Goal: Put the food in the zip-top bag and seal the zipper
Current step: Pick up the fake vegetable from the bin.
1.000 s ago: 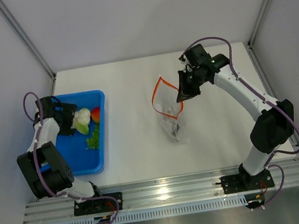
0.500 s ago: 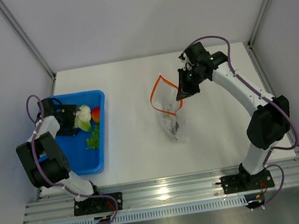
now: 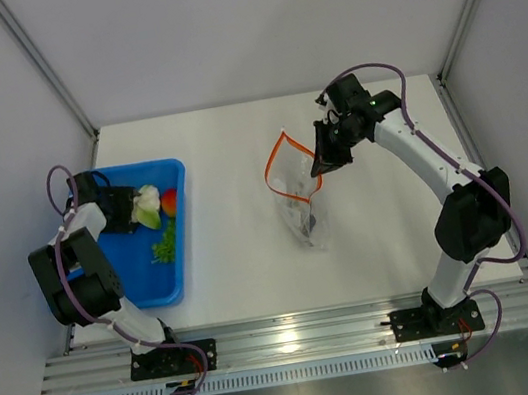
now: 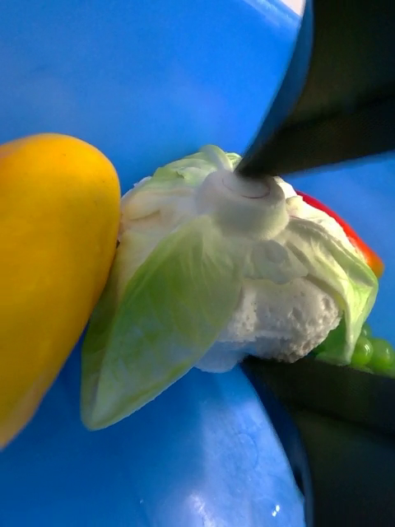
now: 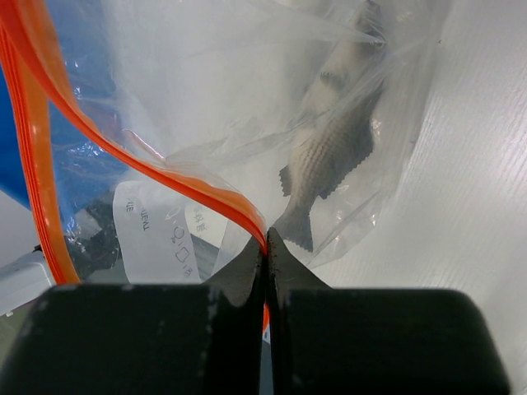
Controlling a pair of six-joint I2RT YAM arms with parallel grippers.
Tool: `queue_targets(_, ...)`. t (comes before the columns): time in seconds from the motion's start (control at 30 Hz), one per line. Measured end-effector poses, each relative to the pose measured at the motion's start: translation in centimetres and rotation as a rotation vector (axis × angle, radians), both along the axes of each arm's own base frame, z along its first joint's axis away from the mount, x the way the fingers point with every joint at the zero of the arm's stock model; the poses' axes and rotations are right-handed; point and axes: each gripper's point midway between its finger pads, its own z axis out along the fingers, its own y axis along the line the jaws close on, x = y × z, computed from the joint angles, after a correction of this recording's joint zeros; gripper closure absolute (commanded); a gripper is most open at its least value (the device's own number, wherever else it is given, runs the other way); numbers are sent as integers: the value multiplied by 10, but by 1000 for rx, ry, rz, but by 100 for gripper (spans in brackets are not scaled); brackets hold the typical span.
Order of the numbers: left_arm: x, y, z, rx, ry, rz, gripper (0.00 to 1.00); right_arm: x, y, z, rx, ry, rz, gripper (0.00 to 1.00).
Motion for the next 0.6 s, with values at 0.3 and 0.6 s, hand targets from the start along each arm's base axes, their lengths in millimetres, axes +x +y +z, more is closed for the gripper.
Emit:
queue_targets(0.3, 4, 0, 1, 7, -28, -9, 92, 0, 0, -2, 2, 2, -1, 100)
queue_targets(0.6, -13, -3, 2, 30, -21, -21, 99, -8, -2, -5, 14, -2, 1, 100)
